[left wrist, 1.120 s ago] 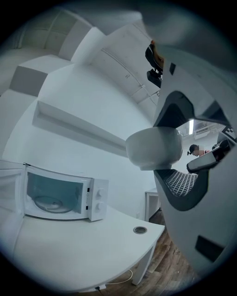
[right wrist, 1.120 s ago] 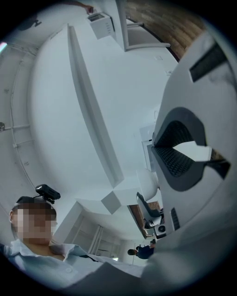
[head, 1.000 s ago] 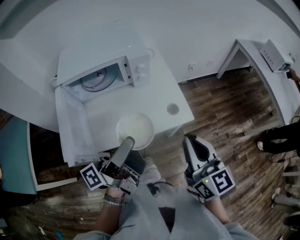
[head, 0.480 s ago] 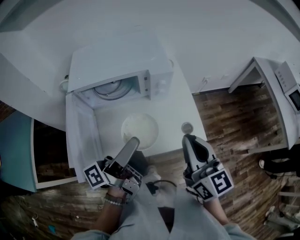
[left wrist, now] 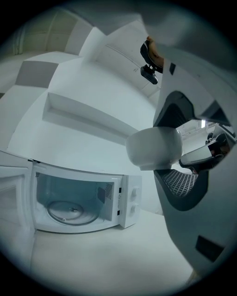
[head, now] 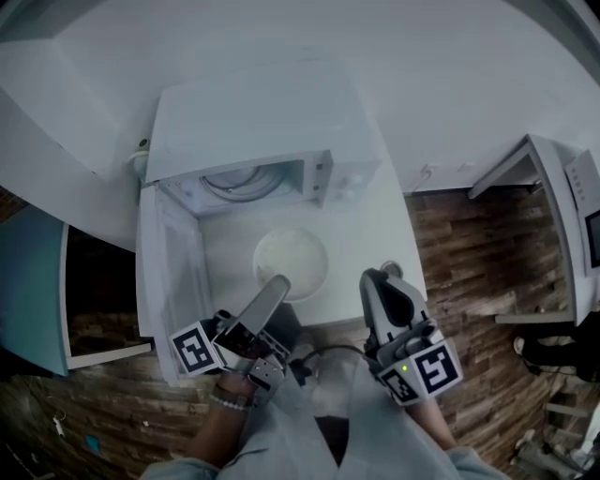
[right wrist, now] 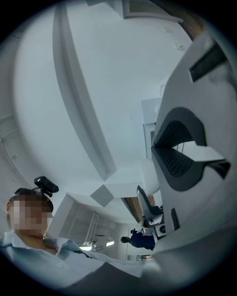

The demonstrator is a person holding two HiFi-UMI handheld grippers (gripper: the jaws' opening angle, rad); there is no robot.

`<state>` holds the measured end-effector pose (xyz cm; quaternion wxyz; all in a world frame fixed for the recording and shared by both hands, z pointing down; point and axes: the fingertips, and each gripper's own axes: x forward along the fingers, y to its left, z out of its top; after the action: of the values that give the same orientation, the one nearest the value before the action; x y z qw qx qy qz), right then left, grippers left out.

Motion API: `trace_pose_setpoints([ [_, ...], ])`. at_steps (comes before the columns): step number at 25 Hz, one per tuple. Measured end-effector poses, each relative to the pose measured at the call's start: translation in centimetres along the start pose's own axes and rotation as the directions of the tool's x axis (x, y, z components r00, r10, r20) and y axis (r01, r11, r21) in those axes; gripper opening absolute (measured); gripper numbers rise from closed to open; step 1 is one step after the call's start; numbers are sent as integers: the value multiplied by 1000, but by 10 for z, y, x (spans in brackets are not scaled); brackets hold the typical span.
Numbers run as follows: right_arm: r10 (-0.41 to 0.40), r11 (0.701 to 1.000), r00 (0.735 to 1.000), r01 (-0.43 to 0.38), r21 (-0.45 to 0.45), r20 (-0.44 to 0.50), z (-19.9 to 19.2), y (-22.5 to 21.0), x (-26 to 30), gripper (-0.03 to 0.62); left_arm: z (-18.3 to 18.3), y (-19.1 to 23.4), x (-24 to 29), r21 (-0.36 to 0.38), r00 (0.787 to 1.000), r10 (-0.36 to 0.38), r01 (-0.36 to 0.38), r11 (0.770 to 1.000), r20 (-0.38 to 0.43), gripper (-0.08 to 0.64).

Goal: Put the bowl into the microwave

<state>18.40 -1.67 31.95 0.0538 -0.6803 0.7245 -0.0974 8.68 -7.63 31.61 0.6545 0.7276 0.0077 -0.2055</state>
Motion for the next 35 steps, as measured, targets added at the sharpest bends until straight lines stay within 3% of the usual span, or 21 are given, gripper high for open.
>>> trace_pose_setpoints([
  [10, 137, 985, 989, -142, -94, -57, -5, 16, 42, 0, 30, 11, 0, 22, 996, 12, -14, 1000, 93, 259],
  [15, 202, 973, 977, -209, -100, -74, -7, 16, 65, 56, 44, 21, 1, 26, 989, 37, -41, 999, 142, 259],
  [23, 377, 886, 911, -408, -222, -170, -23, 43, 100, 195, 65, 33, 4, 29, 973, 56, -64, 997, 223, 259],
  [27, 402, 870, 889, -446, -212, -220, -35, 47, 115, 271, 74, 40, 5, 39, 965, 70, -82, 996, 251, 259],
  [35, 443, 849, 851, -499, -172, -280, -55, 53, 136, 324, 85, 55, 1, 36, 946, 95, -111, 993, 309, 259],
])
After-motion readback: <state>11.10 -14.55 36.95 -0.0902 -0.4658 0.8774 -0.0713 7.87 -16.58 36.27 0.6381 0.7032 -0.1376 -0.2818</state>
